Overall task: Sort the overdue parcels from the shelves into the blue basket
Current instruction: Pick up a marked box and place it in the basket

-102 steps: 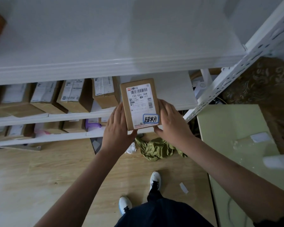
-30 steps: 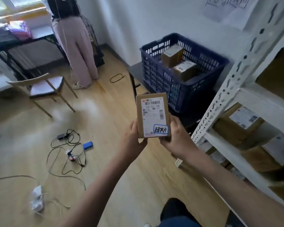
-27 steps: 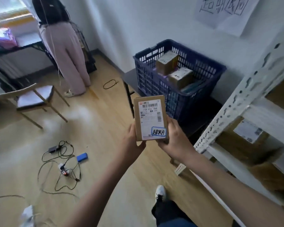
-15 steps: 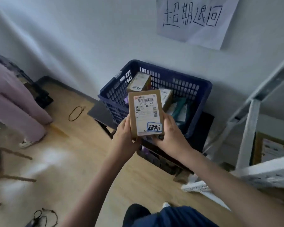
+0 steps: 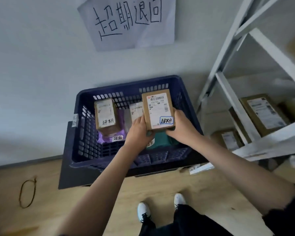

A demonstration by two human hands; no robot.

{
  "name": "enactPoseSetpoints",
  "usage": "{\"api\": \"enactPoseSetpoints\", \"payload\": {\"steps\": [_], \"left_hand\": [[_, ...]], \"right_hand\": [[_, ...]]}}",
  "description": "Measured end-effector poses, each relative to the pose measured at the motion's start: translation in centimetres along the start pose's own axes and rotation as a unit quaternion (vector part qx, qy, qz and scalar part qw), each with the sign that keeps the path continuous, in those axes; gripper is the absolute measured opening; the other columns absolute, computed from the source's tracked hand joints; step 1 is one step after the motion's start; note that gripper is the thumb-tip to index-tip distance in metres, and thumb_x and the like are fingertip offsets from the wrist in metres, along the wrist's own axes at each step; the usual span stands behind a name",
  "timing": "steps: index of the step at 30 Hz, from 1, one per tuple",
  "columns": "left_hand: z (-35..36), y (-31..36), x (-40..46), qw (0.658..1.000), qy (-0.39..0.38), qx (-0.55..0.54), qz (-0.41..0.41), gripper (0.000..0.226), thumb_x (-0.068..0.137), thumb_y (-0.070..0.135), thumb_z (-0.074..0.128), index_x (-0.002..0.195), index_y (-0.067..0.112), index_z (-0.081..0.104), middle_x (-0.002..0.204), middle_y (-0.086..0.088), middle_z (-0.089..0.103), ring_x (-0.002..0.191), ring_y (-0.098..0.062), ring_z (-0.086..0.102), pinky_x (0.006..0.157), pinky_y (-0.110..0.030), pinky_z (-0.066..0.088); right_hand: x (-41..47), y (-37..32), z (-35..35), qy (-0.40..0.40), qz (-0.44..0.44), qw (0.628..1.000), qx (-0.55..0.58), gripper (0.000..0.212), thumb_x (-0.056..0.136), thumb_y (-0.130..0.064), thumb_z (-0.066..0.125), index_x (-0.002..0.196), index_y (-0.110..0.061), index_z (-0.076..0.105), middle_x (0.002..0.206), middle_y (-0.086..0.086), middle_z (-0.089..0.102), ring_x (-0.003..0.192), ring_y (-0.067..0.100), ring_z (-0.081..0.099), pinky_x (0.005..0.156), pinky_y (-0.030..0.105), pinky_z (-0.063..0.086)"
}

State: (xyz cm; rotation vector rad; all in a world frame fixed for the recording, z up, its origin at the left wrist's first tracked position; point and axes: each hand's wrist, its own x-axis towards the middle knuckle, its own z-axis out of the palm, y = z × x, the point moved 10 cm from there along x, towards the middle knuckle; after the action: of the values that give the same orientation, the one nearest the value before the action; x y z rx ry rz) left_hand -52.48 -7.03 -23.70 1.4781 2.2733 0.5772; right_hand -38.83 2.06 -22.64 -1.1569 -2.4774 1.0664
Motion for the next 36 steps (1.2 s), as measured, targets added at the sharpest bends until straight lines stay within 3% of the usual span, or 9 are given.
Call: {"api": "enactPoseSetpoints", "payload": {"steps": [3,6,9,14,17,20,24,30,36], "left_hand": [[0.7,-0.7,2.3,0.999,-0.004,0.050,0.020,0.076,0.084,0.038,0.073,0.145,0.011,0.038,0.142,-0.008,0.049,0.136,-0.028,0.041,0.115,-0.047,0.038],[1.3,-0.7,3.9,0.997,-0.004,0.078,0.029,0.090,0.085,0.044,0.072,0.154,0.009,0.027,0.157,-0.011,0.035,0.148,-0.030,0.028,0.122,-0.052,0.025],[2.8,-1.1,5.4,0.992,-0.013,0.122,0.036,0.090,0.087,0.048,0.065,0.156,0.008,0.024,0.161,-0.012,0.028,0.151,-0.030,0.021,0.124,-0.053,0.017],[5.8,-1.4,7.6,0.988,-0.048,0.140,0.032,0.090,0.088,0.049,0.060,0.157,0.007,0.020,0.165,-0.015,0.017,0.154,-0.034,0.008,0.125,-0.054,0.008],[7.3,-1.4,8.9,0.982,-0.068,0.170,0.042,0.095,0.087,0.061,0.058,0.158,0.009,0.020,0.167,-0.014,0.009,0.155,-0.034,-0.002,0.123,-0.056,0.000],[8.1,-1.9,10.1,0.978,-0.081,0.190,0.042,0.096,0.087,0.063,0.058,0.158,0.011,0.019,0.168,-0.014,0.007,0.155,-0.034,-0.004,0.123,-0.058,-0.001],[8.7,-2.5,11.3,0.969,-0.082,0.227,0.041,0.093,0.087,0.060,0.062,0.155,0.008,0.025,0.168,-0.015,0.007,0.156,-0.033,-0.007,0.122,-0.059,-0.003],[8.8,-2.7,11.5,0.967,-0.077,0.241,0.036,0.091,0.088,0.059,0.061,0.152,0.005,0.028,0.168,-0.016,0.009,0.156,-0.032,-0.006,0.123,-0.061,-0.001],[7.1,-2.7,10.1,0.976,-0.077,0.202,0.019,0.078,0.091,0.055,0.057,0.148,0.007,0.034,0.167,-0.017,0.011,0.156,-0.033,0.002,0.126,-0.054,0.008]], "right_hand": [[2.4,2.5,1.4,0.006,0.027,0.999,-0.017,0.071,0.064,-0.035,0.076,0.130,-0.030,0.048,0.120,-0.002,0.059,0.106,0.012,0.062,0.083,0.039,0.060],[4.3,4.1,1.9,0.007,0.055,0.998,-0.020,0.073,0.059,-0.049,0.070,0.127,-0.031,0.050,0.118,-0.003,0.060,0.100,0.010,0.064,0.078,0.034,0.060],[6.5,7.7,3.4,-0.012,0.086,0.996,-0.030,0.077,0.050,-0.056,0.064,0.122,-0.030,0.053,0.114,-0.002,0.062,0.092,0.010,0.065,0.073,0.033,0.060],[6.8,7.7,2.3,-0.017,0.141,0.987,-0.070,0.057,0.067,-0.021,0.082,0.115,-0.015,0.053,0.110,0.005,0.057,0.088,0.020,0.063,0.070,0.037,0.057],[7.3,8.0,2.1,-0.011,0.156,0.985,-0.079,0.064,0.075,-0.011,0.082,0.127,-0.007,0.045,0.121,0.010,0.048,0.099,0.024,0.058,0.083,0.039,0.055],[8.1,8.7,2.8,-0.007,0.176,0.980,-0.094,0.070,0.078,-0.010,0.081,0.133,-0.005,0.039,0.129,0.015,0.048,0.111,0.031,0.058,0.089,0.041,0.053],[8.7,9.5,3.8,-0.002,0.194,0.977,-0.092,0.074,0.082,-0.018,0.079,0.139,-0.004,0.034,0.128,0.016,0.053,0.113,0.033,0.060,0.089,0.047,0.055],[9.1,9.5,3.7,0.000,0.192,0.976,-0.103,0.077,0.083,-0.019,0.078,0.142,-0.003,0.031,0.129,0.018,0.052,0.114,0.033,0.058,0.088,0.045,0.054],[8.1,8.1,2.9,-0.009,0.153,0.980,-0.127,0.098,0.081,-0.015,0.080,0.154,-0.001,0.017,0.134,0.018,0.047,0.118,0.031,0.054,0.093,0.040,0.051]]}}
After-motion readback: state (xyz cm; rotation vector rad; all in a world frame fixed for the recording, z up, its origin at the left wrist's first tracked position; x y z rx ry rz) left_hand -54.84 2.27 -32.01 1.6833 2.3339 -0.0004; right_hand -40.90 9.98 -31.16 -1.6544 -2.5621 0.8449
